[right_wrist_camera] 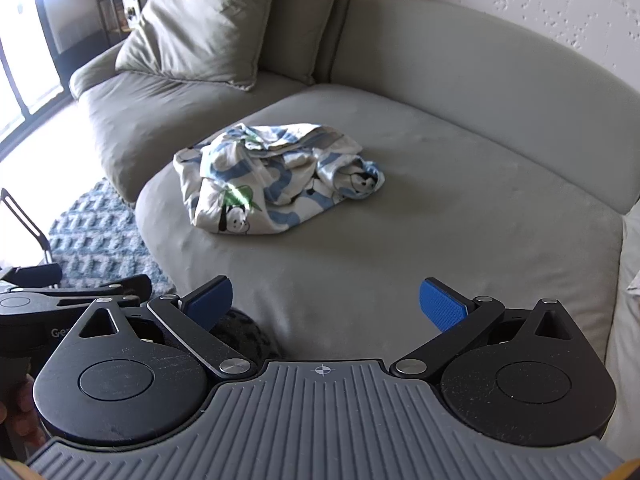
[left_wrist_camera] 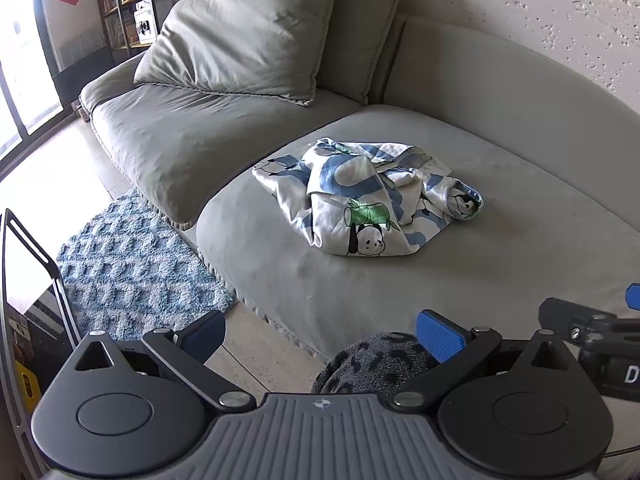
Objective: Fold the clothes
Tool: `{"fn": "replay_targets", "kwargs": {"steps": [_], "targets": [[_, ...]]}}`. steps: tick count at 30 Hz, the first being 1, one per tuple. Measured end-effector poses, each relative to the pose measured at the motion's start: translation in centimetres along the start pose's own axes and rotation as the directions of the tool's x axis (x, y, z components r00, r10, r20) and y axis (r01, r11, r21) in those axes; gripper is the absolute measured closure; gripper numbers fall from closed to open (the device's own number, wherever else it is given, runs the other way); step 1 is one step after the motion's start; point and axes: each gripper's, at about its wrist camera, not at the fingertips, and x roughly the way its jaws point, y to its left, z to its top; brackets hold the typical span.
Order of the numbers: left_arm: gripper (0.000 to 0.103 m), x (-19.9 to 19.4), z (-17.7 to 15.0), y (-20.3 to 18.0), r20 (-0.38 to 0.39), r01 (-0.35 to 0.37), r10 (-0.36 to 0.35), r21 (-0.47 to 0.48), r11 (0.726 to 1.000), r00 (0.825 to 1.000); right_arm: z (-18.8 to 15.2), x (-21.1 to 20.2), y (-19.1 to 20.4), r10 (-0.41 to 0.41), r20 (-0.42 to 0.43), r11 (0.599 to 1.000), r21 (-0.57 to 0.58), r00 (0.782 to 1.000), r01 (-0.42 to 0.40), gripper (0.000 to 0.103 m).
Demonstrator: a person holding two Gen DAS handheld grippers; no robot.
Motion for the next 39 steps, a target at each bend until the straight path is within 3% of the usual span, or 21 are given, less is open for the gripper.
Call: {"fn": "replay_targets", "kwargs": {"steps": [39], "targets": [[0.001,-0.11,-0.14,-0.11,-0.003,0.011,-0.011,0.002,1.0,1.0,-0.45,-0.12,-0.09,0.02,0.004,1.0,0.024,1.0,-0.02,0.001]]}}
